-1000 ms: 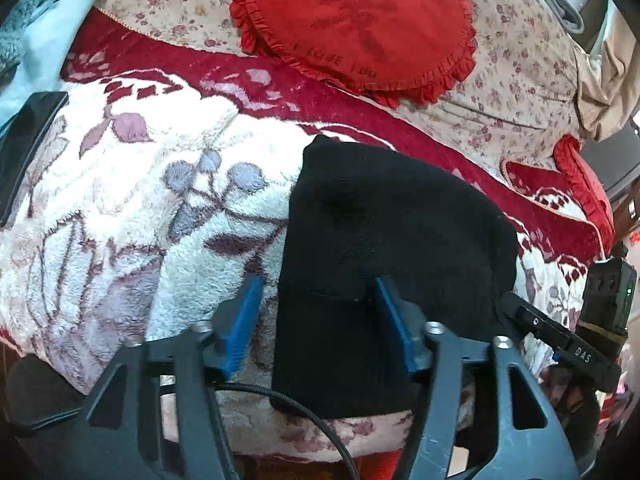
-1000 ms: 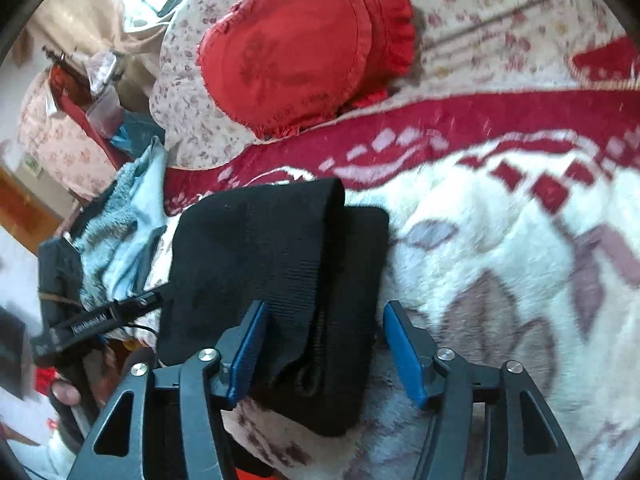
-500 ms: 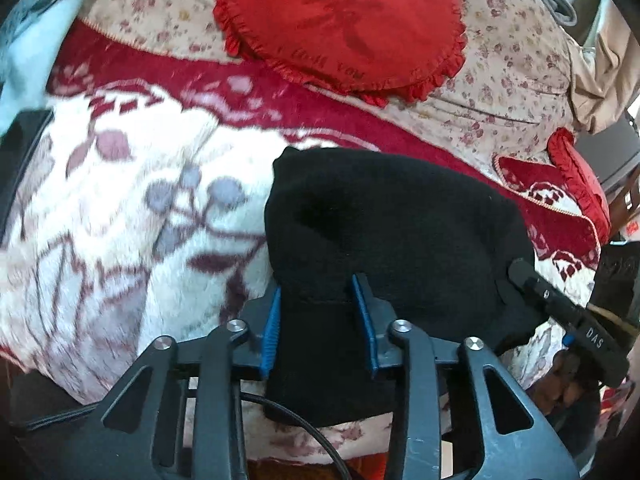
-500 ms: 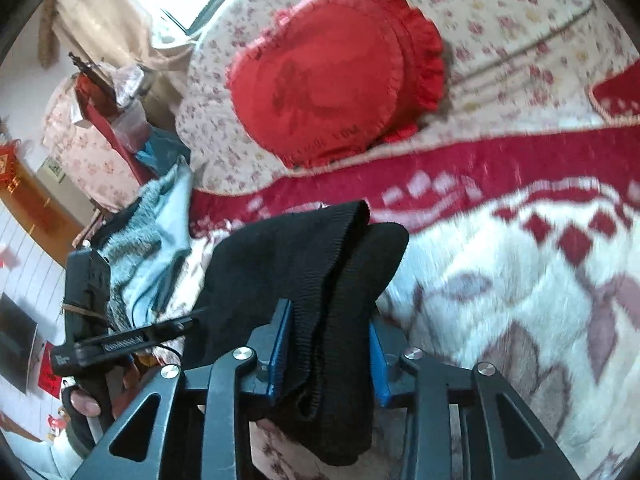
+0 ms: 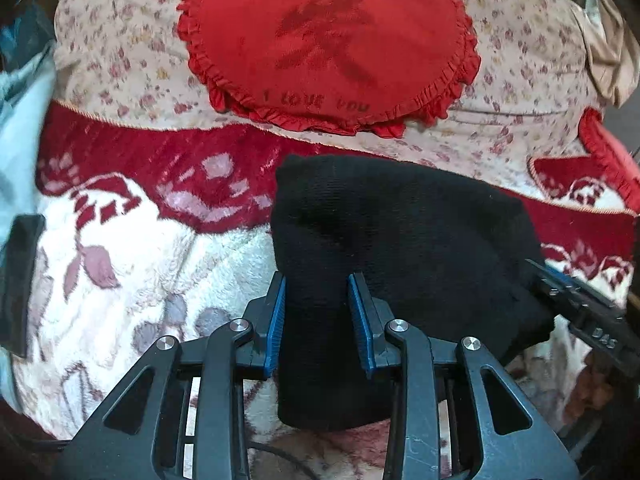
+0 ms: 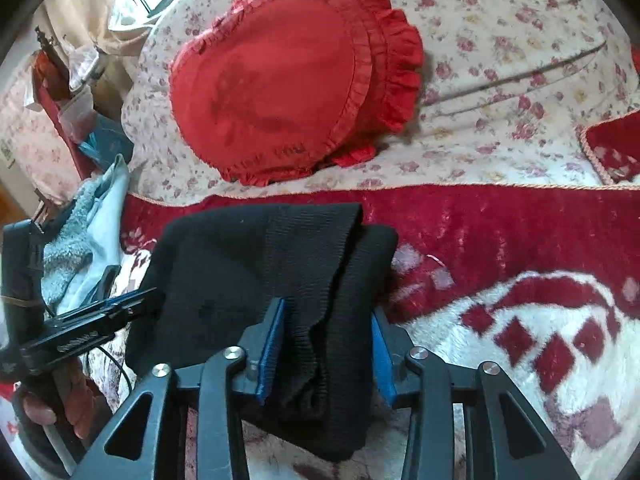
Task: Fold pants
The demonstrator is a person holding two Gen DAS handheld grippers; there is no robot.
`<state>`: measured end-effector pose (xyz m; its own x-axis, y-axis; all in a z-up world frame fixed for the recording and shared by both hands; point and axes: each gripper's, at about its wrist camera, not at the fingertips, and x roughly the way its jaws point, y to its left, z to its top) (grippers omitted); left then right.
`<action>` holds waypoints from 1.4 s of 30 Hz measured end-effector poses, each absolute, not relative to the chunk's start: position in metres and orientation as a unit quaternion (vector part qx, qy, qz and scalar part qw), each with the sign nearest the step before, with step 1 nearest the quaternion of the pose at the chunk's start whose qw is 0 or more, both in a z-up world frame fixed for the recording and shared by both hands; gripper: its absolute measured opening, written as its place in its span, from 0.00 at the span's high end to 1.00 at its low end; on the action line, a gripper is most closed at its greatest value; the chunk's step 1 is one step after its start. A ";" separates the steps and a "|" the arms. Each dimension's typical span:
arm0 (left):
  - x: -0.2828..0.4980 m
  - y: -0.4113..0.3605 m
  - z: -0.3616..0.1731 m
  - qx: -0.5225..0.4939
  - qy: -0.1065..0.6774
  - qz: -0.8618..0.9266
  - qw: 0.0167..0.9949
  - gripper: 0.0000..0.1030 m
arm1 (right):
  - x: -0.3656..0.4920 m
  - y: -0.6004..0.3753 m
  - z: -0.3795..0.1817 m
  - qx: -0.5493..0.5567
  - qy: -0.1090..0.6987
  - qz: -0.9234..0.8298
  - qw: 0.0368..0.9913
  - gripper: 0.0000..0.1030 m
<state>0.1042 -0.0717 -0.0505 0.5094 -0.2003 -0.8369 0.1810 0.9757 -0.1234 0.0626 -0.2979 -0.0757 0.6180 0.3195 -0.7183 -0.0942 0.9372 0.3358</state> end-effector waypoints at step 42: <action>0.015 -0.067 -0.006 0.013 0.436 -0.046 0.899 0.65 | -0.004 -0.239 -0.005 0.060 0.358 0.109 0.925 0.59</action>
<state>0.0148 -0.0674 -0.0059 0.6158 -0.0718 -0.7846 0.0949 0.9953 -0.0166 -0.0041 -0.2387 -0.0048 0.7193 0.2451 -0.6500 -0.1594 0.9689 0.1890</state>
